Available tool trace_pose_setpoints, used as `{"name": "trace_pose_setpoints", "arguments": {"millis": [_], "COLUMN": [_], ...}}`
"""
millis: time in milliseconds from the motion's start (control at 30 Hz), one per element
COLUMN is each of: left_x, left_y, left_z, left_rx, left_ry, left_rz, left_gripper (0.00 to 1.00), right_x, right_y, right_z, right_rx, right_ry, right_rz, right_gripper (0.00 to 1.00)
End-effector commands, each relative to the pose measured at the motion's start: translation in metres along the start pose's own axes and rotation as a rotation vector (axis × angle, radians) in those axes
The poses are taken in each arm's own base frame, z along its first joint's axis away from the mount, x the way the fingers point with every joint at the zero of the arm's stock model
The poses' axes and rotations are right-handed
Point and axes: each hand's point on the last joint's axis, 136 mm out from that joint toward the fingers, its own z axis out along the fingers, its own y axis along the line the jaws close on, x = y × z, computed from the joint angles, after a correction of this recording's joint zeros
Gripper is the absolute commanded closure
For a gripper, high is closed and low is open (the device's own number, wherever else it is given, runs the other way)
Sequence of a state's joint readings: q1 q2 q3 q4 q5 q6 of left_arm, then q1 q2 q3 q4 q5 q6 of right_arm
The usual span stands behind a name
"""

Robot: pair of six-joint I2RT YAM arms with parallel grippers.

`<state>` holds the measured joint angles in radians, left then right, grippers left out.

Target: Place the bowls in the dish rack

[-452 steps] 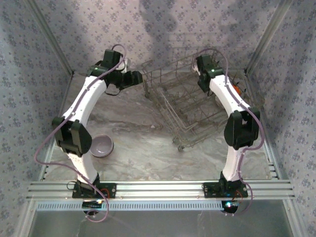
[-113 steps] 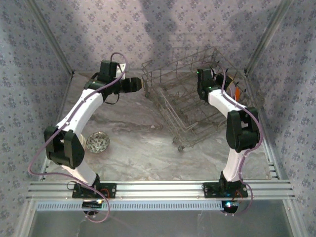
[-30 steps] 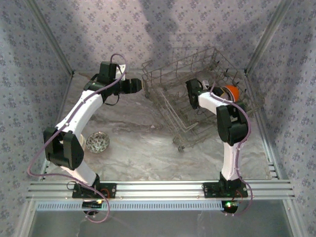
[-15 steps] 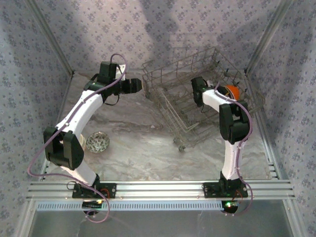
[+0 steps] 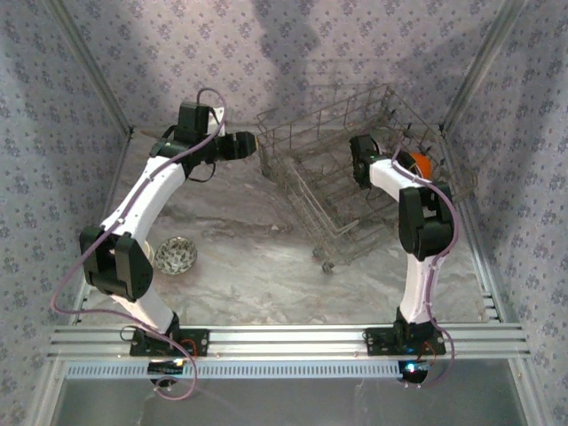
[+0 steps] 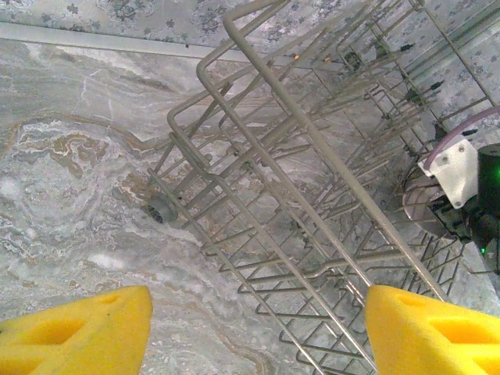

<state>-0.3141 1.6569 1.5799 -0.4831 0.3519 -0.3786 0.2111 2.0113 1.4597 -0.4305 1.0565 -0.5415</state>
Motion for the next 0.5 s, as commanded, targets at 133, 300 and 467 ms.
{"name": "trace_pose_setpoints", "arguments": {"millis": [133, 300, 467], "left_x": [-0.007, -0.007, -0.012], "left_y": [-0.008, -0.009, -0.005], "left_z": [0.003, 0.007, 0.007], "left_rx": [0.002, -0.007, -0.039], "left_ry": [0.011, 0.019, 0.011], "left_rz": [-0.006, -0.004, -0.009], "left_gripper": [0.27, 0.28, 0.28], "right_x": [-0.009, -0.006, -0.008], "right_y": [-0.01, -0.004, -0.022], "right_z": [-0.025, -0.034, -0.056], "right_rx": [-0.088, -0.128, -0.171], "right_ry": [-0.129, -0.175, -0.268], "right_rz": [0.028, 0.032, 0.085], "right_gripper": [0.28, 0.23, 0.21]}}
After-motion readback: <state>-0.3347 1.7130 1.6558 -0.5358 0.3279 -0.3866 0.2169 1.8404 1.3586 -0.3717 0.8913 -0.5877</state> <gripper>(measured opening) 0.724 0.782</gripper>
